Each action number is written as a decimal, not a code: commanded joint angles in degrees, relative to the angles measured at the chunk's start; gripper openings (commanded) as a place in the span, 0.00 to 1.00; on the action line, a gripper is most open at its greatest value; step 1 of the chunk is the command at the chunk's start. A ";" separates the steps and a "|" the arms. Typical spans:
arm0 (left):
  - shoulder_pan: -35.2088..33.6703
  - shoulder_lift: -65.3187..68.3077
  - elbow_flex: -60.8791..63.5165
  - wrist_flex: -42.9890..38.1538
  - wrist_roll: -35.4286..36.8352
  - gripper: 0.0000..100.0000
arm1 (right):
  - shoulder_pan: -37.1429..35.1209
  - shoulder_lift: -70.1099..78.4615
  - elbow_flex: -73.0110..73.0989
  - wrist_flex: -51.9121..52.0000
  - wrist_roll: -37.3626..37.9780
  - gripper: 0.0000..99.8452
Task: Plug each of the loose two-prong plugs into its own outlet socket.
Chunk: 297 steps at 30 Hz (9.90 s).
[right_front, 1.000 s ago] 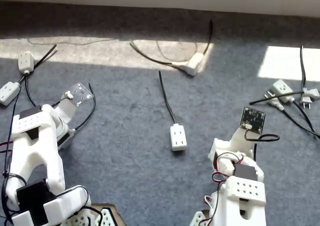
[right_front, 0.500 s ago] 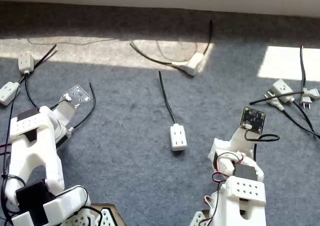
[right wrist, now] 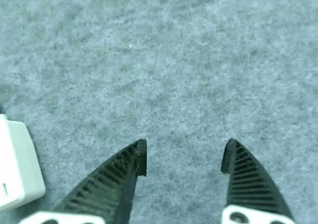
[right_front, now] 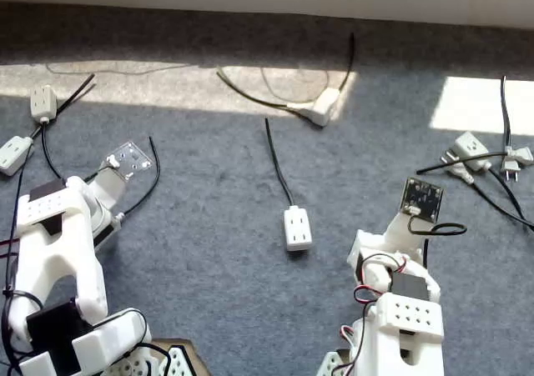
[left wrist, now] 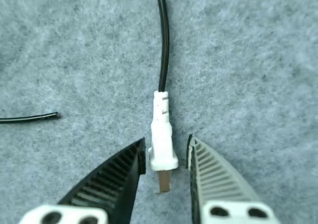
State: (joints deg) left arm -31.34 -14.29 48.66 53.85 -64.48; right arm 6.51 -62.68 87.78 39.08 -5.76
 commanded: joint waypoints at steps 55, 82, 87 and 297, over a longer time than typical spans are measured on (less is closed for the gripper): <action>45.49 -47.34 -8.31 2.29 76.57 0.03 | 0.13 -0.84 -0.22 -1.19 -0.62 0.25; 5.05 -11.74 -3.82 -11.16 18.11 0.03 | -0.13 -0.84 -0.13 -1.19 -0.53 0.25; 3.91 2.77 -10.33 -11.16 10.81 0.03 | -2.15 -0.75 -0.04 -1.19 -0.26 0.25; -2.07 35.74 -36.00 7.91 -10.90 0.13 | -2.07 -0.92 1.98 -4.35 -0.26 0.25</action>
State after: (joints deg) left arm -32.92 20.00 13.23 63.78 -74.77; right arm 4.84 -62.68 89.98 35.91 -5.76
